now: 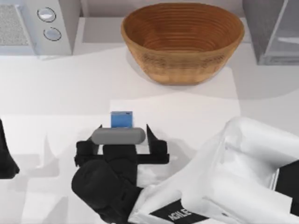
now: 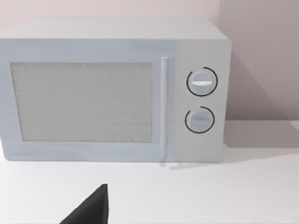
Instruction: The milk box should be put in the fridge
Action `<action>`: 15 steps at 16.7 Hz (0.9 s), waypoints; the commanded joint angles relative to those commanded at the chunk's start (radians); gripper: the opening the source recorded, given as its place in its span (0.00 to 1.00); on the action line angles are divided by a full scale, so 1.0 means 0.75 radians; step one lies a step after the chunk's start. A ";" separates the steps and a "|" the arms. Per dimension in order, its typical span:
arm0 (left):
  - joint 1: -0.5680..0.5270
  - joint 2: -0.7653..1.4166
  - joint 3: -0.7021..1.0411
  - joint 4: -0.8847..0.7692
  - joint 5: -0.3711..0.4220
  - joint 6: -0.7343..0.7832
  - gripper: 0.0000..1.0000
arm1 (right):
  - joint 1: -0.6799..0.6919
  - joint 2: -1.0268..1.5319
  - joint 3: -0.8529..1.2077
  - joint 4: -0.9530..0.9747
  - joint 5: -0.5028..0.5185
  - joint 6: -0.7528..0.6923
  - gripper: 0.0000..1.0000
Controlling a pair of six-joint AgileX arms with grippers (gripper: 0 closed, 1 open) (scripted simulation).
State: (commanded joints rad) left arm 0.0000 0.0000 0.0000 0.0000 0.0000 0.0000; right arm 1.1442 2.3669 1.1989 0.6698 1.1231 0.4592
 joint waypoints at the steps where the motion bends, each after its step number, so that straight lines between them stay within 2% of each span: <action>1: 0.000 0.000 0.000 0.000 0.000 0.000 1.00 | 0.008 0.026 0.014 0.007 0.016 0.006 1.00; 8: 0.000 0.000 0.000 0.000 0.000 0.000 1.00 | 0.003 0.040 0.020 0.011 0.017 0.004 1.00; 15: 0.000 0.000 0.000 0.000 0.000 0.000 1.00 | -0.122 0.156 0.162 0.102 -0.095 -0.120 1.00</action>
State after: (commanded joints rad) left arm 0.0000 0.0000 0.0000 0.0000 0.0000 0.0000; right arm 1.0525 2.4842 1.3201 0.7463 1.0515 0.3696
